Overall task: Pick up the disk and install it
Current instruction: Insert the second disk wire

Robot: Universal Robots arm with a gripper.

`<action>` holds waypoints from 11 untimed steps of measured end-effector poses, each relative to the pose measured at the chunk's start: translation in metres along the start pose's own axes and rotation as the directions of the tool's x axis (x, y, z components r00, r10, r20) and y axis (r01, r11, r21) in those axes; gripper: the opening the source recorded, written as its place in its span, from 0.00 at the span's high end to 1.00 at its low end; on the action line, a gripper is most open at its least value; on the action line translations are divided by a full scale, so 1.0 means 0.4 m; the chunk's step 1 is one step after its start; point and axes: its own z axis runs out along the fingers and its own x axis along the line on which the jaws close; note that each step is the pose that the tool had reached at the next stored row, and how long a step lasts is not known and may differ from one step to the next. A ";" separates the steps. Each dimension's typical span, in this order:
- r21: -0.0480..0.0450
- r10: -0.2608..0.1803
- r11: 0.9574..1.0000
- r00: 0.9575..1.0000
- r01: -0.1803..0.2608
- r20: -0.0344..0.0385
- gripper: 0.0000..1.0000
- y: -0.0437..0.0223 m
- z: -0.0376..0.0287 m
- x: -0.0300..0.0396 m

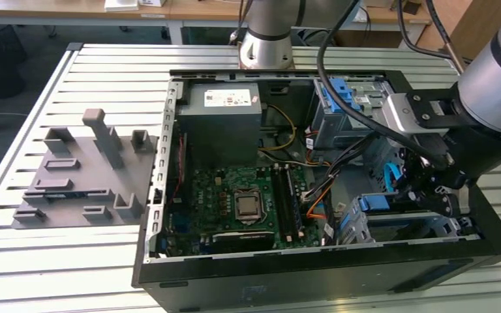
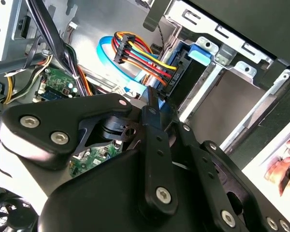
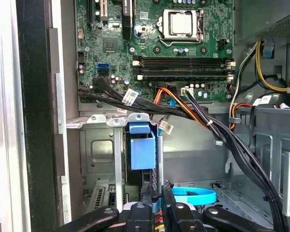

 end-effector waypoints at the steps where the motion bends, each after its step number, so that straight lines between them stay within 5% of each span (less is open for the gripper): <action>1: 0.000 0.000 1.000 1.000 0.000 0.000 0.77 0.000 0.000 0.001; 11: 0.000 0.000 1.000 1.000 0.000 0.000 0.77 0.000 0.005 0.007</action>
